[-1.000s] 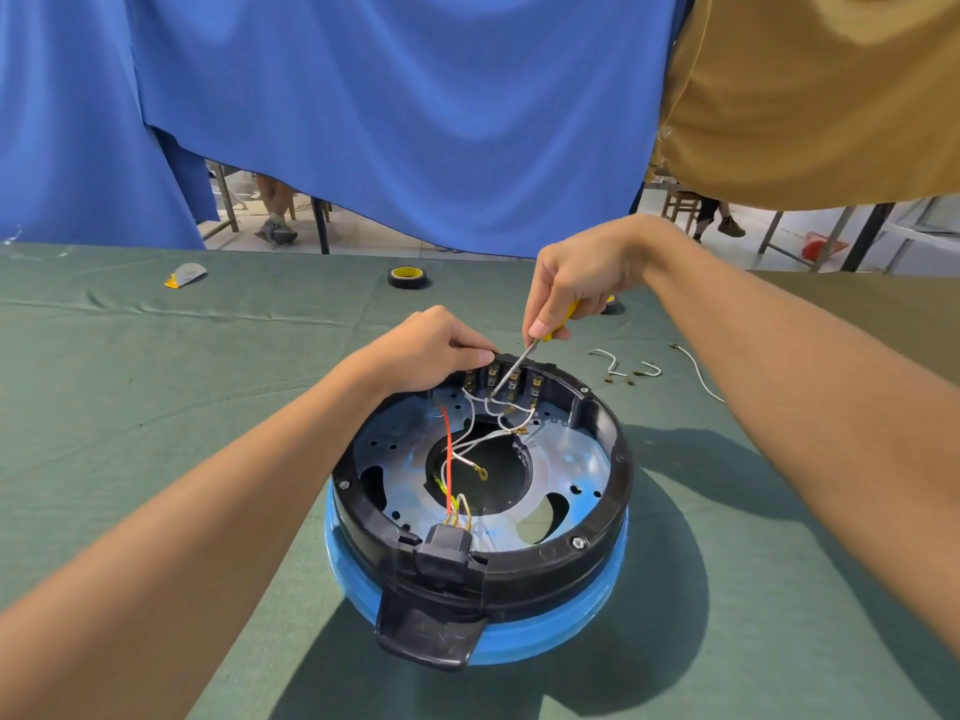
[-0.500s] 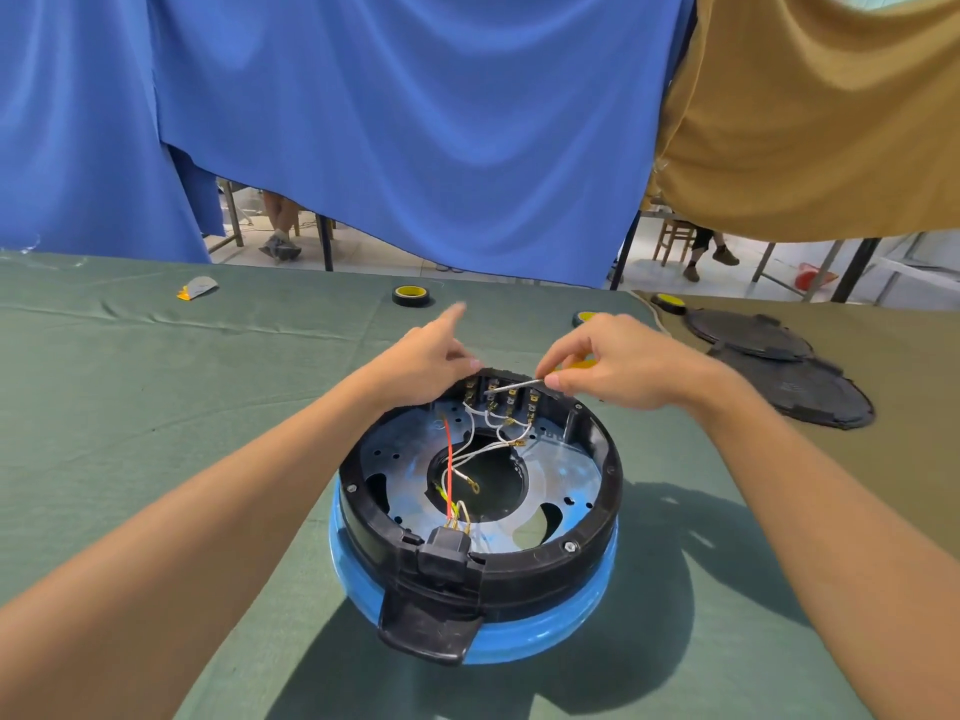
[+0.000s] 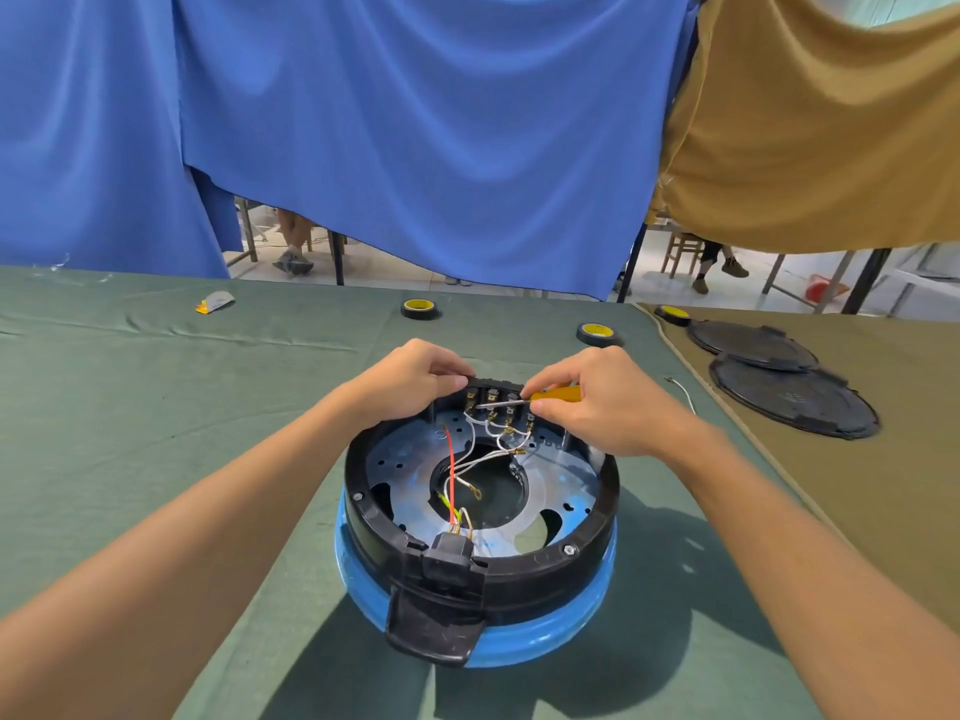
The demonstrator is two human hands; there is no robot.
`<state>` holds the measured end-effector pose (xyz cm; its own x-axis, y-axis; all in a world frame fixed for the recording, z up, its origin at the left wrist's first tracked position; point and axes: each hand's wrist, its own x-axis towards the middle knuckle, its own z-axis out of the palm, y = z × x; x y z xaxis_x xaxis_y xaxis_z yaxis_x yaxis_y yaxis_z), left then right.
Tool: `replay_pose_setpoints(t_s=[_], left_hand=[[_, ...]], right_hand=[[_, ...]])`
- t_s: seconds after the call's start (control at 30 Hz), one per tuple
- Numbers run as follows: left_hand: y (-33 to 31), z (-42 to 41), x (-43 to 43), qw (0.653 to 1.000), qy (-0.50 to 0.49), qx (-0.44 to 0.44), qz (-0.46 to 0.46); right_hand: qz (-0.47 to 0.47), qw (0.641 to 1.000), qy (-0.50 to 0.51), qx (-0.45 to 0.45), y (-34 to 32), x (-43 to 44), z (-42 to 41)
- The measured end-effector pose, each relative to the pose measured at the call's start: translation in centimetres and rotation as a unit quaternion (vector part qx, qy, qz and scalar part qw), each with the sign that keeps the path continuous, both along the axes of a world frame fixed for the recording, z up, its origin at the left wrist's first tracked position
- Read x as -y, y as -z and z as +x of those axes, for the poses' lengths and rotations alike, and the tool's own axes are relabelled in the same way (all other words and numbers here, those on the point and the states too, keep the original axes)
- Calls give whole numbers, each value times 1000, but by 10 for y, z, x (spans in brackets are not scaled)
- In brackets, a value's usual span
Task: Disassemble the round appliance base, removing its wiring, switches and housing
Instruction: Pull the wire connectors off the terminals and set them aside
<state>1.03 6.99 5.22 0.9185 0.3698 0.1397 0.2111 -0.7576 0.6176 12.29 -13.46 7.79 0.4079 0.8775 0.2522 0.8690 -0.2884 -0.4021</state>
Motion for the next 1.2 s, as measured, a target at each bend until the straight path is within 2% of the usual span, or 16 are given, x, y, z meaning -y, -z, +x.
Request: replay_pose_setpoints(t_s=[0.37,0.57,0.63,0.83,0.97,1.13,1.2], left_hand=[[0,1,2,999,23,-28,28],[-2,1,3,998,16,-33,42],[-2,1,3,998,17,-35,48],[-3,1,3,997,22,-38,56],[-2,2,3,997,17,-39,60],[-1,3,1,997,17,-43,65],[-2,3,1,997,16,-43,66]], right_hand=[[-5,998,-14,56,-5,-9,-7],[-77,981,-38,175,-17,-19,-14],[-100,977,-33,184,-23,-25,-17],[-163,978,-39,127,-53,-44,-12],[-243,963,-60,101,-78,-66,-1],[-271,960,-52,-53,-87,-74,15],[-273,957,-50,-85,-87,-73,19]])
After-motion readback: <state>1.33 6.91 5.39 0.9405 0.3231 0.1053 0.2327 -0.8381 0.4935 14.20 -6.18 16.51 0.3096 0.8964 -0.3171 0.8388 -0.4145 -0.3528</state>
